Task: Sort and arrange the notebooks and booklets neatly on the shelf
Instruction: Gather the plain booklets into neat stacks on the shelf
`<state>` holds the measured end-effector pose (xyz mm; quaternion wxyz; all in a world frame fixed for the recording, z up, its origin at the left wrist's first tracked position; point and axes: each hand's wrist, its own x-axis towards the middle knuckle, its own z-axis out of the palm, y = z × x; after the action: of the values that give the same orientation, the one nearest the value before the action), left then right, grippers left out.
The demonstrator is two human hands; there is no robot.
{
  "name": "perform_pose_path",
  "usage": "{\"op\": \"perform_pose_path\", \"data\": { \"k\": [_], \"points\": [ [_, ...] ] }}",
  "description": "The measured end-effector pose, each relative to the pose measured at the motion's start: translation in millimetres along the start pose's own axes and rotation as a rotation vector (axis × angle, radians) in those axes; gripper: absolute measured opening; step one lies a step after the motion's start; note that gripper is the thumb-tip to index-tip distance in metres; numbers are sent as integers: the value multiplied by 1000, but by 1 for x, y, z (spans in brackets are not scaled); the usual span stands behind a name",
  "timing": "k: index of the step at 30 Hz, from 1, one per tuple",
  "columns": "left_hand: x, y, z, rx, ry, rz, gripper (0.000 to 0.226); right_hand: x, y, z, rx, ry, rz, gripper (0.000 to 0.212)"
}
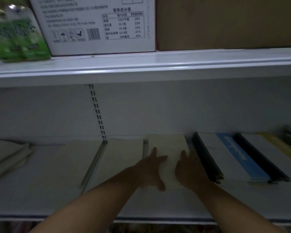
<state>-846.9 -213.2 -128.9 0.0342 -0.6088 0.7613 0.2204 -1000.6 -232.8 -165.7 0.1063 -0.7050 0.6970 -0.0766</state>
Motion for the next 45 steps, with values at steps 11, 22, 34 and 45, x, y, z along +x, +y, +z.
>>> {"op": "perform_pose_path", "data": {
  "k": [11, 22, 34, 45],
  "points": [
    [-106, -74, -49, 125, 255, 2, 65, -7, -42, -37, -578, 101, -280, 36],
    [-343, -391, -125, 289, 491, -597, 61, -125, -414, 16, -294, 8, -981, 57],
    [-445, -503, -106, 160, 482, -682, 63, -142, -561, 71, -287, -91, -1041, 56],
    [-373, -561, -111, -52, 349, -518, 59, -68, -631, 124, -162, -112, -809, 46]
  ]
}}
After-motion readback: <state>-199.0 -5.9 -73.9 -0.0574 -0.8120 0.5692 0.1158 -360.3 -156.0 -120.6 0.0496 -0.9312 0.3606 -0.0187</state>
